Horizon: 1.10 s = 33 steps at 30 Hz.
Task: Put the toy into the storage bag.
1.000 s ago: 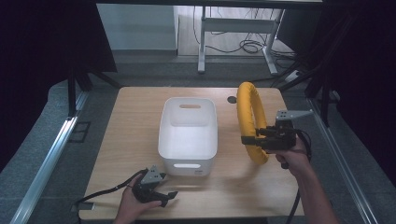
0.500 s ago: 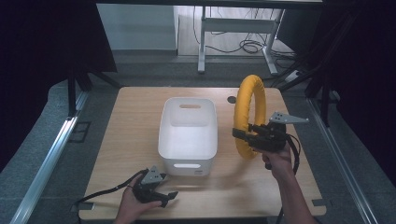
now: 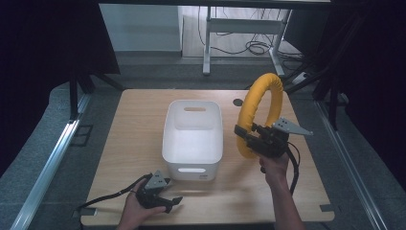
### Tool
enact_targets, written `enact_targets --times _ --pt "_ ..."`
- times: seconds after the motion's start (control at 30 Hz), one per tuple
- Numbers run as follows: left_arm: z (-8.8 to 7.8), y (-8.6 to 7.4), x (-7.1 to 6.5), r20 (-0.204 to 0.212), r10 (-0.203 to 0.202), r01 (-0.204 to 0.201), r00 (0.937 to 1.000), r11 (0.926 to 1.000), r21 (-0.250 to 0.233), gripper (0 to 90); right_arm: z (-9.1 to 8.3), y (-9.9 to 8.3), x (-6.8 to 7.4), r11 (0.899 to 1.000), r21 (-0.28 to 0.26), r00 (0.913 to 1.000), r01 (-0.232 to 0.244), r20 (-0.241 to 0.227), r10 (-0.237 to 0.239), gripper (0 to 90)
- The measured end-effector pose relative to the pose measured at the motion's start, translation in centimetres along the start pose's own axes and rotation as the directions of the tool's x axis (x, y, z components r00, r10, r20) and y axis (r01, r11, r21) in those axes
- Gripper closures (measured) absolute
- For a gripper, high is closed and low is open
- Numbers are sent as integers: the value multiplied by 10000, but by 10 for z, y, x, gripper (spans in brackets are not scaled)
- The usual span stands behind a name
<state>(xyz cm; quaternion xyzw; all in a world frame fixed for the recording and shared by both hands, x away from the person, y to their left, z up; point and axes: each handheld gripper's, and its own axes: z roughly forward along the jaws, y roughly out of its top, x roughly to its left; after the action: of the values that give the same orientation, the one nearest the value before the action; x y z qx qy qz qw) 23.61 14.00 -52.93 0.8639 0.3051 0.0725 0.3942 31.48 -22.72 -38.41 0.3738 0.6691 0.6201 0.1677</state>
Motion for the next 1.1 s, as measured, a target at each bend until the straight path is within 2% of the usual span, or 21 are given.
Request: enact_targets --times 0.03,0.2,0.23,0.57,0.87,1.1 --pt "0 0 0 11 3 -3 10000 10000 7 185 3 -1 5 9995 -291 9995 128 286 -120 502" --pt "0 0 0 25 28 -28 10000 10000 37 185 9 -1 15 9972 -678 9978 326 599 -285 501" --pt "0 0 0 12 26 -26 10000 10000 19 185 12 -1 19 9949 -876 9951 497 894 -419 501" --pt "0 0 0 35 27 -27 10000 10000 22 185 17 -3 27 9848 -1630 9872 600 1555 -344 499" --pt "0 0 0 45 -6 6 10000 10000 13 185 16 4 35 9748 -2040 9851 901 1624 -571 499" --pt "0 0 0 38 -21 21 10000 10000 -2 185 14 21 51 9633 -2387 9854 1227 1451 -895 498"
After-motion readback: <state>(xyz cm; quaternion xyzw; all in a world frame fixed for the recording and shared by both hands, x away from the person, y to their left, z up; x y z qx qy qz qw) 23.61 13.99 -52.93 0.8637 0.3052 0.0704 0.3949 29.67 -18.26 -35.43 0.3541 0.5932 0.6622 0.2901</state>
